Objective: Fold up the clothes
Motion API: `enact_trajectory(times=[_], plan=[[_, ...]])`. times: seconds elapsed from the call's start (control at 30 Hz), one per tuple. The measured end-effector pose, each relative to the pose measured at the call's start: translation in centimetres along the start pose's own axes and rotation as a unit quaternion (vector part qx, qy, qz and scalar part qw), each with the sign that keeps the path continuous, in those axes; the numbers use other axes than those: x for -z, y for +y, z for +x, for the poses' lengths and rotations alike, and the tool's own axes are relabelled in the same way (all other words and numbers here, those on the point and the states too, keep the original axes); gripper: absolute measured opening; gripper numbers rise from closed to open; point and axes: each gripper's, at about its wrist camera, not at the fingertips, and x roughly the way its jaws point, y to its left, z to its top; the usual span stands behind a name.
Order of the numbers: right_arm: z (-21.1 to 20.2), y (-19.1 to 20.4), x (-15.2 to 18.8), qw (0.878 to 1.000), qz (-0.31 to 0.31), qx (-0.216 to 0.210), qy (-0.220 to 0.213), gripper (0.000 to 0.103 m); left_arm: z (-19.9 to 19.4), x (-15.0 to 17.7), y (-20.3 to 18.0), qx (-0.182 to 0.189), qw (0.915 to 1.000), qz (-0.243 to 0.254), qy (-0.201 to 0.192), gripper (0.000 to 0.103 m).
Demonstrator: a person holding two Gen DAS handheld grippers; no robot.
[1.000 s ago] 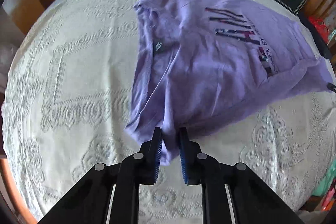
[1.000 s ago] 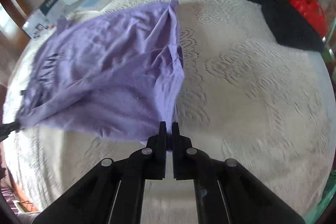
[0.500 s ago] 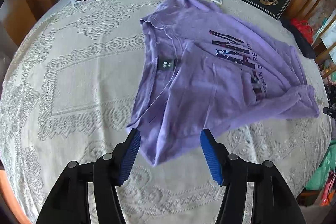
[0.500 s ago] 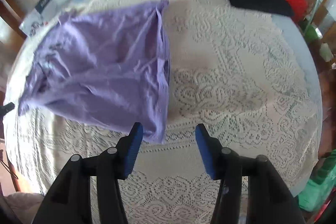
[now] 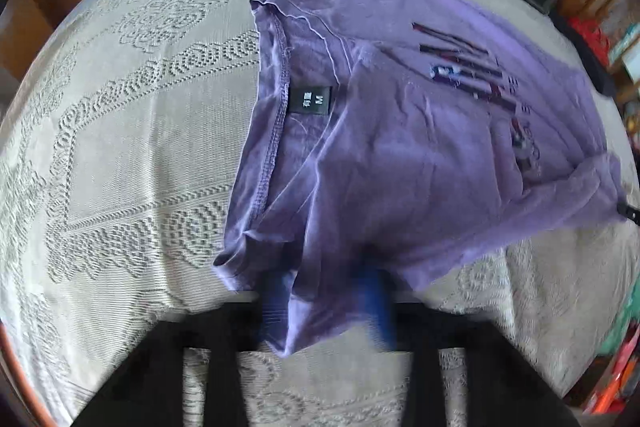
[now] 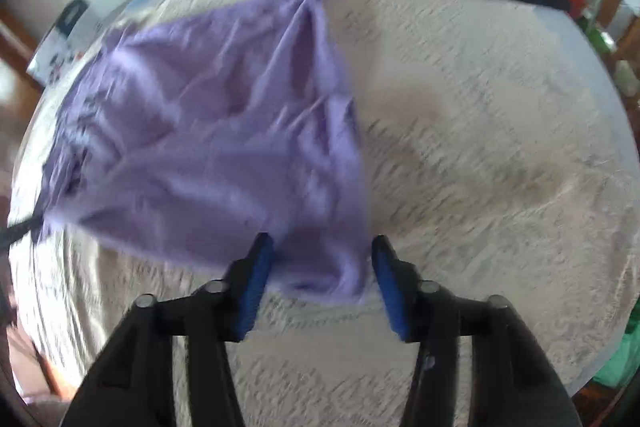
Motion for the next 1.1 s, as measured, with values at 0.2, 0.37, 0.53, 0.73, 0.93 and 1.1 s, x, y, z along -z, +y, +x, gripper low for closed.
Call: enact_trajectory(times=[0.2,0.37,0.53,0.73,0.93,1.1], plan=[[-0.7,-2.3,2.3,0.999,0.023,0.004,0.032,0.024,-0.8,0.3,1.6,0.017,0.9998,-0.009,0.006,0.018],[-4.4,-1.1,1.8,0.999,0.006,-0.012,-0.037,0.033,-2.8,0.1,0.2,0.037,0.9987,0.018,-0.031,0.027],[-4.6,-0.5,-0.2,0.998,0.004,-0.023,-0.066,0.034,-1.5,0.2,-0.8,0.032,0.9991,0.019,-0.018,0.036],[-0.9,-0.3,-4.2,0.998,-0.002,-0.01,-0.054,0.048,0.8,0.0,-0.6,0.023,0.9995,0.004,-0.019,0.046],[0.9,0.6,-4.7,0.999,-0.015,0.004,-0.051,0.004,0.3,0.1,-1.5,0.003,0.9993,0.0,-0.036,0.014],[-5.4,0.3,-1.2,0.994,-0.006,-0.031,-0.107,0.004,-3.2,0.8,-1.7,0.021,0.9965,0.003,-0.081,0.008]])
